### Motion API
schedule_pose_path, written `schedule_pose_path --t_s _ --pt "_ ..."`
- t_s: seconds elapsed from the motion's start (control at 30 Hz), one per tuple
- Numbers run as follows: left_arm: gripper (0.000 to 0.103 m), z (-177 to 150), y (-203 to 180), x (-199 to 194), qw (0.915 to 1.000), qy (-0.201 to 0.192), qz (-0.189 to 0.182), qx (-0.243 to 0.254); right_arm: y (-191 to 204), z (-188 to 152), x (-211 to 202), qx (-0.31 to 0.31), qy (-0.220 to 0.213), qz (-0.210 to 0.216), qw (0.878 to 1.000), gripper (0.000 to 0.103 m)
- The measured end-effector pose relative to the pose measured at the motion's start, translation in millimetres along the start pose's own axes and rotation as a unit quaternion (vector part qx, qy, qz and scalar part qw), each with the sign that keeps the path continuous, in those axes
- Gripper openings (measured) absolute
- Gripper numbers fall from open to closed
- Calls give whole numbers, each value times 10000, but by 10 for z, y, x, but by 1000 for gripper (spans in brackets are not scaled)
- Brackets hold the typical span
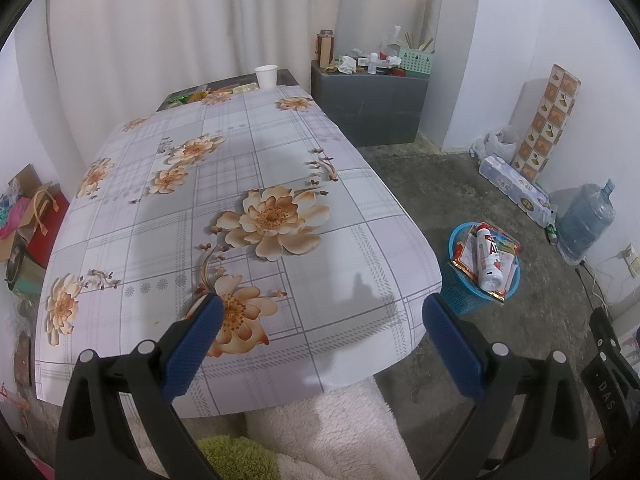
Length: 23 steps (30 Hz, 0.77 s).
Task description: Collect trash
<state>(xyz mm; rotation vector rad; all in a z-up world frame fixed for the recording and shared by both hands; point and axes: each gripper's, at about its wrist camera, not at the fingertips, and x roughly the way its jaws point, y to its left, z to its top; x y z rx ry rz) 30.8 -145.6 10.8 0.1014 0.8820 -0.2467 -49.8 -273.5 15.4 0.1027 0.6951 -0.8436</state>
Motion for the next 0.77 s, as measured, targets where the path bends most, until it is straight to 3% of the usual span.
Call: schedule_pose_path --t_s 0.77 --pt "98 -6 -6 -4 10000 -5 6 0 23 8 6 22 0 -6 10000 95"
